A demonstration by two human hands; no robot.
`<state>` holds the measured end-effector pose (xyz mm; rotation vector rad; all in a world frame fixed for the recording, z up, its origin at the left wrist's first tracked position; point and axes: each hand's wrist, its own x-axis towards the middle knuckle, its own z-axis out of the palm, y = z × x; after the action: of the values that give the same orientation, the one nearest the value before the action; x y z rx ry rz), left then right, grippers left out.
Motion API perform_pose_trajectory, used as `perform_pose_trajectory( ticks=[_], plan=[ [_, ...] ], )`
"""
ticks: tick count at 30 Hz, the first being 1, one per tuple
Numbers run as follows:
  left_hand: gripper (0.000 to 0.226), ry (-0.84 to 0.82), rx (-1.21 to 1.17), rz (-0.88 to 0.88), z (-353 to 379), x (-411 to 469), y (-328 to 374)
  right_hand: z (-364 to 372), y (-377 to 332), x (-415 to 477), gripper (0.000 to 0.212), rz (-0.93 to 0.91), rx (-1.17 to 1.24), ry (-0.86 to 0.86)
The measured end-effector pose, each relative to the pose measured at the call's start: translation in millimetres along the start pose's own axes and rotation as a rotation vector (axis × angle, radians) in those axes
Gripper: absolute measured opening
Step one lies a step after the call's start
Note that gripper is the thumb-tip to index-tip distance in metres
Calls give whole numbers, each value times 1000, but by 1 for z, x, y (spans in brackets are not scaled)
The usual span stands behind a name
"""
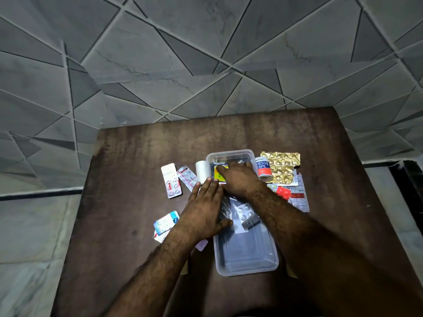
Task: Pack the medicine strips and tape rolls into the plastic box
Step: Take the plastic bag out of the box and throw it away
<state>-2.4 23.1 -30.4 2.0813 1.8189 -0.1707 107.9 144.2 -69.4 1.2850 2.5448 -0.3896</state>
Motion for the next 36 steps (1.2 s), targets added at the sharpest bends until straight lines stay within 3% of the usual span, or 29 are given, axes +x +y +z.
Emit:
perform_pose_trajectory(
  ticks=[4,8,13,17,23,26,29,31,33,36],
  plan=[
    [96,-14,-26,2,-1,2,0,-4,-2,-2,42,5,65,60],
    [91,8,-49,-16,-1,3,1,-11,2,-7,35,45,293,115],
    [89,105,-112,-131,2,6,4,-22,15,-21,19,228,630,315],
    [95,240,-214,-163,-2,3,17,-40,18,-41,16,416,988,348],
    [113,317,-881,-211,-7,3,42,-53,15,-64,22,575,1764,387],
    [90,252,-1360,-276,-16,-4,56,-56,13,-72,22,597,1969,420],
    [66,25,-1941,-443,-26,-8,62,-48,10,-76,18,599,1984,433],
    [45,16,-2196,-498,-25,-5,58,-43,5,-81,18,618,1943,423],
    [25,21,-2355,-472,-28,-3,53,-39,-2,-87,18,611,1850,410],
    [23,43,-2435,-453,-30,0,47,-36,-10,-98,17,531,1607,396]
  ],
)
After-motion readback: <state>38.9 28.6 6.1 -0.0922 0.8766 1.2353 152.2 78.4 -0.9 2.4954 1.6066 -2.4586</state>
